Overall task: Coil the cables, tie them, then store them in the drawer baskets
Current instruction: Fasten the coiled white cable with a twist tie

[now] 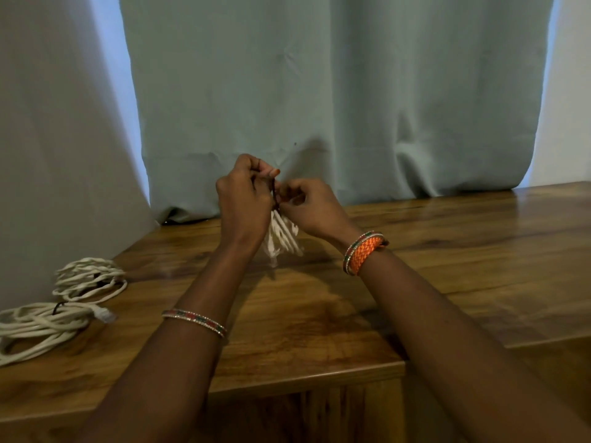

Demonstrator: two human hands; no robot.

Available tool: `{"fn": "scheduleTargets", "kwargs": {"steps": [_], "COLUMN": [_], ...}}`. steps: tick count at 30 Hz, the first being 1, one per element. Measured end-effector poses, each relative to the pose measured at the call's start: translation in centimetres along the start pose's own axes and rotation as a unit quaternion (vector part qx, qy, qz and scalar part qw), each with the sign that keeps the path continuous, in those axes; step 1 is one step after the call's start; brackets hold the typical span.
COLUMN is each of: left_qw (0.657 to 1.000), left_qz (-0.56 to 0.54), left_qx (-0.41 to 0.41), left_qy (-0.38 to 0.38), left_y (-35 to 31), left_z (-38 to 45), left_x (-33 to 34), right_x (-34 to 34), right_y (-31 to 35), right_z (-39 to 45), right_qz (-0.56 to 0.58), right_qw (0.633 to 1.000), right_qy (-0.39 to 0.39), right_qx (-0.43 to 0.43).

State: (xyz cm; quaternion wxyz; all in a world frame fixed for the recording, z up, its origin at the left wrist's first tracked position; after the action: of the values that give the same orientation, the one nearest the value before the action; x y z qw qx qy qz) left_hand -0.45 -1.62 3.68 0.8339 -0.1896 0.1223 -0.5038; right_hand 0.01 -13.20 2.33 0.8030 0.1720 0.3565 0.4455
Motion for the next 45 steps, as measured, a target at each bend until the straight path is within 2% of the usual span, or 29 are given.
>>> {"fn": "scheduleTargets", "kwargs": {"steps": [3,6,10,14,16,17,21,25,31,36,45], "left_qw": [0.999,0.999,0.997,0.977,0.975,0.978,0.994,0.997,0.997,0.999,0.999], "left_qz": [0.031,0.033,-0.019,-0.097,-0.081,-0.068,-0.033,-0.059,-0.07,-0.047,-0.014], "left_qx": [0.018,-0.007,-0.081,-0.169,-0.152,-0.136,-0.08,-0.047,-0.012,0.007,0.037], "left_qy": [0.011,0.008,-0.001,0.082,0.139,0.145,0.071,0.016,0.016,-0.017,-0.027], "left_y": [0.0,0.1,0.9,1.7,1.7,1.7,1.2,0.5,0.7,0.7,0.1], "left_z": [0.0,0.1,0.4,-0.3,-0.8,-0.9,-0.8,-0.8,-0.6,-0.3,-0.4], "left_x": [0.1,-0.1,-0.2,1.2,1.8,1.9,1.0,0.5,0.5,-0.2,-1.0], "right_x": [-0.3,-0.3,-0.1,-0.4,-0.4,-0.4,0.0,0.2,0.3,0.8,0.5], "right_y": [0.3,1.0,0.7,-0.4,-0.8,-0.7,-0.7,0.4,1.0,1.8,1.3], "right_z": [-0.5,-0.8,-0.8,-0.6,-0.7,-0.8,-0.9,-0.8,-1.2,-1.3,-2.1], "right_qz": [0.067,0.137,0.09,0.025,0.013,0.012,0.015,-0.061,-0.107,-0.21,-0.27], "right_qw": [0.996,0.985,0.99,0.996,0.996,0.996,0.995,0.987,0.971,0.941,0.93], "right_qy": [0.014,0.043,0.052,0.014,-0.008,-0.016,-0.056,-0.147,-0.21,-0.216,-0.197], "right_qx": [0.055,0.096,0.091,0.09,0.086,0.084,0.076,0.025,-0.04,-0.155,-0.153]}}
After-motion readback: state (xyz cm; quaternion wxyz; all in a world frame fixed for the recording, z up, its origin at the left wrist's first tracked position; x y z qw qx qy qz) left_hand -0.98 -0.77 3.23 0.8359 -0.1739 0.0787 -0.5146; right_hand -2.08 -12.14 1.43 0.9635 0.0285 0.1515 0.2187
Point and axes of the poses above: each hand's wrist, its own z-axis towards the middle knuckle, its own x-axis out of the palm, y = z × x, the point moved 3 cm from there along z, towards the middle knuckle, and after that the axes turned 2 degrees about -y, right-handed, at the moved point
